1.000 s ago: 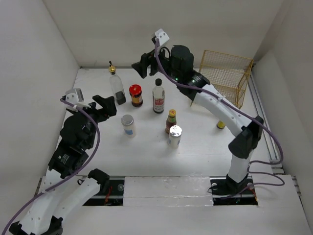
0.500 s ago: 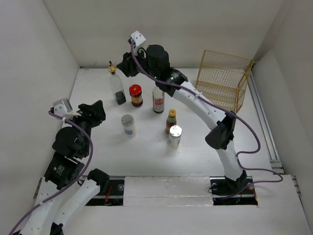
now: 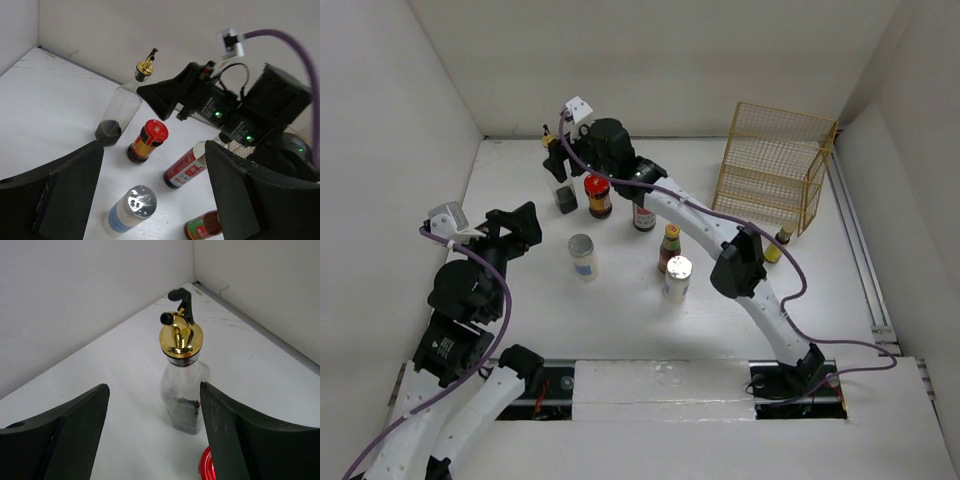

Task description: Organize the condiment bottles

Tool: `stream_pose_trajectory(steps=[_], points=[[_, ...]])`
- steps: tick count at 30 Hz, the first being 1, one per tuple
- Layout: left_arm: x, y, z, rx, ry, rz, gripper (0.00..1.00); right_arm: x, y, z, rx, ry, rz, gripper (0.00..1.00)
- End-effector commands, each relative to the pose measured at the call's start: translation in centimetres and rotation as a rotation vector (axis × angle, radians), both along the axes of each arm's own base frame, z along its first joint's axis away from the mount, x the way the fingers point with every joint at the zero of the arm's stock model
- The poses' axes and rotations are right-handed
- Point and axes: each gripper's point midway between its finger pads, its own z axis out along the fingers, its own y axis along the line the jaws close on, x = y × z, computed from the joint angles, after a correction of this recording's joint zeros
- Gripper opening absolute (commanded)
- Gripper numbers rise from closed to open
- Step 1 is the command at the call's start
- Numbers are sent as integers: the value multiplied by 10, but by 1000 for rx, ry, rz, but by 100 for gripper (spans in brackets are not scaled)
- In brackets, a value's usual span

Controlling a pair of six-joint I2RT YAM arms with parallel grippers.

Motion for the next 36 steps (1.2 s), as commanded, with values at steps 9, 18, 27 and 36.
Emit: stream_pose_trajectory(steps=[9,18,27,36], points=[[2,-8,9,-23,-50,-39,76,29,24,31,225,-184,-43,81],[5,-14,6,-7,-43,-69,75,51,25,24,340,-230,-136,77],[3,-15,3,3,-43,-77,74,60,23,20,415,-254,-179,68],[-1,-13,10,-9,-69,-77,73,51,15,55,509,-297,-171,30]])
